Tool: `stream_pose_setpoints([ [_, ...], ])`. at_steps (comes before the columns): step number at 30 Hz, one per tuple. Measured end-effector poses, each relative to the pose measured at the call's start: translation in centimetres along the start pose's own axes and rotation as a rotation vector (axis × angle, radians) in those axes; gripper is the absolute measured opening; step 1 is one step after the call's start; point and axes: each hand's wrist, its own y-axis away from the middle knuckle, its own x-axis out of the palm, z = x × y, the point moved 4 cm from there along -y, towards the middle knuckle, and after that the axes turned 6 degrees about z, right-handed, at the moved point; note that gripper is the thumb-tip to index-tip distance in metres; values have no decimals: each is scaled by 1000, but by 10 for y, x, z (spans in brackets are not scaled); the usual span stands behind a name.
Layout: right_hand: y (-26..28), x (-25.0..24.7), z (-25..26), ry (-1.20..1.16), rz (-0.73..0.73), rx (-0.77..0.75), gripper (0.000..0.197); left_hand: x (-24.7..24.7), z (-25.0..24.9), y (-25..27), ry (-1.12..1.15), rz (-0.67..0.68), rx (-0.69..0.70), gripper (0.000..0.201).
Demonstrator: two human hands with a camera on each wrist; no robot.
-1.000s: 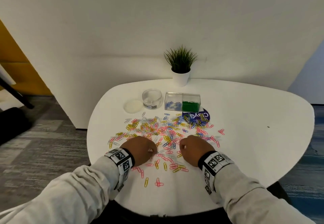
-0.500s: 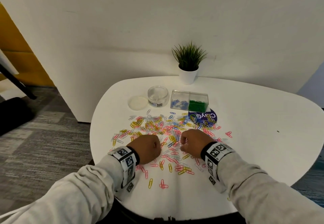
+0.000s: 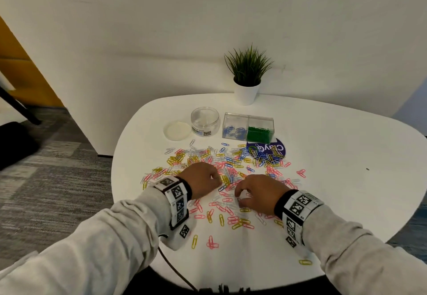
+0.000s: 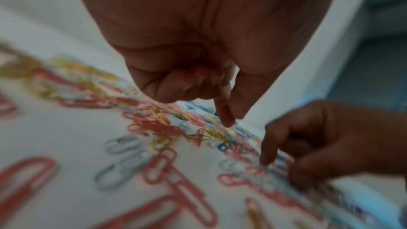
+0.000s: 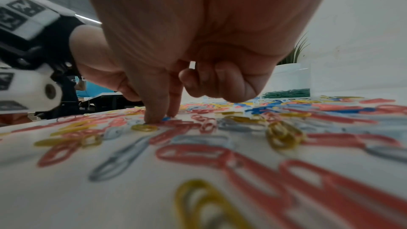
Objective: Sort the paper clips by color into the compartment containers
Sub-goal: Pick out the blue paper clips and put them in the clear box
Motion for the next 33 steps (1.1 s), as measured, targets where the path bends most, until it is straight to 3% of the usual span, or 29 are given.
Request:
stream_pose_setpoints([
  [4,-3,4,-1,12,-21,-3,21,12,-9,-9,-231,-14,20,16],
  [13,-6,8,-5,-4,5,-40,20,9,-7,-11,-232,-31,53,12],
  [16,-6,10,-6,-28,42,-28,17,-7,6,-12,72,-50,-64,16],
  [20,-5,8,-5,-126,92,4,13,-18,37,-2,943,-88,-341,27],
  [23,1,-4,-5,-243,114,-9,15,-28,58,8,1117,-123,-361,34],
  [25,6,-15,-14,-487,98,-6,13,-35,64,14,1089,-152,-335,30],
  [29,11,-35,-47,-1348,-43,30,20,-40,72,19,960,-84,-277,19],
  [31,12,-45,-65,-1426,-189,86,25,-40,67,15,667,-35,-222,20],
  [33,10,-52,-78,-1363,-275,130,29,-39,53,8,196,9,-102,21],
])
